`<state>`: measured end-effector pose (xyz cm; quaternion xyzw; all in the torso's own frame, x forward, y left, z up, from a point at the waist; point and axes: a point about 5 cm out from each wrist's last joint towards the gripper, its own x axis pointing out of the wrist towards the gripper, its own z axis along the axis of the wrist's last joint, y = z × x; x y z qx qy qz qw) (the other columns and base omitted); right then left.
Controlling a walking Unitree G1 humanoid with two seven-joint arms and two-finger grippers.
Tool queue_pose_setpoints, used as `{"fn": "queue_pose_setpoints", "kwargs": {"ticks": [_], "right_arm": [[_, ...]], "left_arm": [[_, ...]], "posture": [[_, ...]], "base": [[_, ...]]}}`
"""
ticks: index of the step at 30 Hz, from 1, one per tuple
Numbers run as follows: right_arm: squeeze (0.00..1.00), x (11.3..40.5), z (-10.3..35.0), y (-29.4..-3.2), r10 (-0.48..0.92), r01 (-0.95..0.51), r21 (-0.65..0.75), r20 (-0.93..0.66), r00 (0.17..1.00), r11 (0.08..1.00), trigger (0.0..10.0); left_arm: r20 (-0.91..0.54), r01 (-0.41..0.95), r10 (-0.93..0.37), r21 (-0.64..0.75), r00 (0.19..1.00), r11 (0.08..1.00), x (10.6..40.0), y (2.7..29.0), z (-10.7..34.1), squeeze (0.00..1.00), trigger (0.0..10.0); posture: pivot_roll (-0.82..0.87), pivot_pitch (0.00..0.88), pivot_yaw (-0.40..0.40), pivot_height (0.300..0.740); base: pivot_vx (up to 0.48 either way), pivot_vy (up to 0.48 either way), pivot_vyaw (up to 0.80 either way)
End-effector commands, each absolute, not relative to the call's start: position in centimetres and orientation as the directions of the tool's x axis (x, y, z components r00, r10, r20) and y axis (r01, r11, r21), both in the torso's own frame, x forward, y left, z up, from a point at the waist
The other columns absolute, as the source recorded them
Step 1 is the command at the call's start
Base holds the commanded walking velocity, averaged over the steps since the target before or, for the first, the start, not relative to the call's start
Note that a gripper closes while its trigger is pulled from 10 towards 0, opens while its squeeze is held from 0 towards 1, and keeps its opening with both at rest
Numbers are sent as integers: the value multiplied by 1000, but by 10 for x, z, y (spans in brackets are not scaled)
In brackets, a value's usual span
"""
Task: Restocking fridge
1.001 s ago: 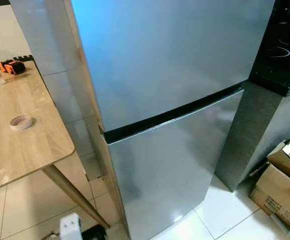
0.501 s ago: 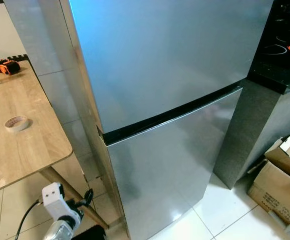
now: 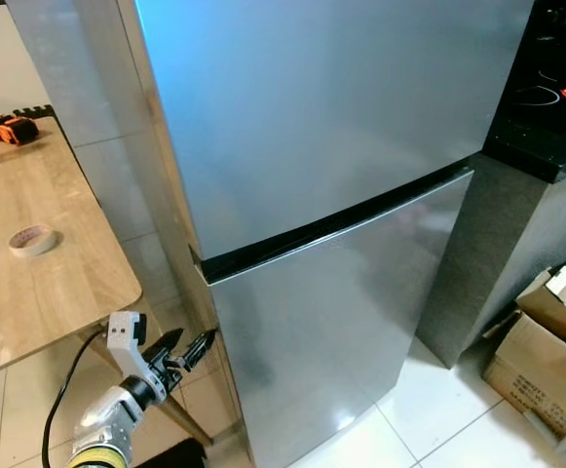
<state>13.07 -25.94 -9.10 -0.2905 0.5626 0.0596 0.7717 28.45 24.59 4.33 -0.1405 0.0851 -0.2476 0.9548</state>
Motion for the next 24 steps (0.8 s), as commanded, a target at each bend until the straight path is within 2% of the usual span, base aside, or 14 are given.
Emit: {"fn": "queue_pose_setpoints", "kwargs": {"ticks": [1,6,10,11,21,24], "right_arm": [[0,132,-89,-266,-276,-420,-425,-887,369,802,10000],[0,133,-85,-277,-339,-409,-482,-863,375,775,10000],[0,133,-84,-278,-344,-409,-488,-860,376,771,10000],[0,134,-84,-278,-349,-408,-492,-858,377,769,10000],[0,134,-84,-277,-355,-409,-499,-855,379,764,10000],[0,134,-84,-277,-355,-409,-498,-855,378,765,10000]], "left_arm": [[-83,569,-601,-241,795,786,295,235,57,0,10000],[-63,721,-739,-177,671,670,301,223,72,0,10000],[-64,742,-758,-163,649,650,301,223,75,0,10000],[-73,770,-782,-141,619,622,301,222,79,0,10000],[-84,792,-796,-81,600,605,303,220,86,0,10000],[-78,811,-813,-63,577,581,307,210,90,0,10000]], "posture": [[-77,0,22,740],[-80,0,24,740],[-80,0,24,740],[-80,0,24,740],[-82,0,22,740],[-82,0,22,740]], "base": [[0,0,0],[0,0,0],[0,0,0],[0,0,0],[0,0,0],[0,0,0]]}}
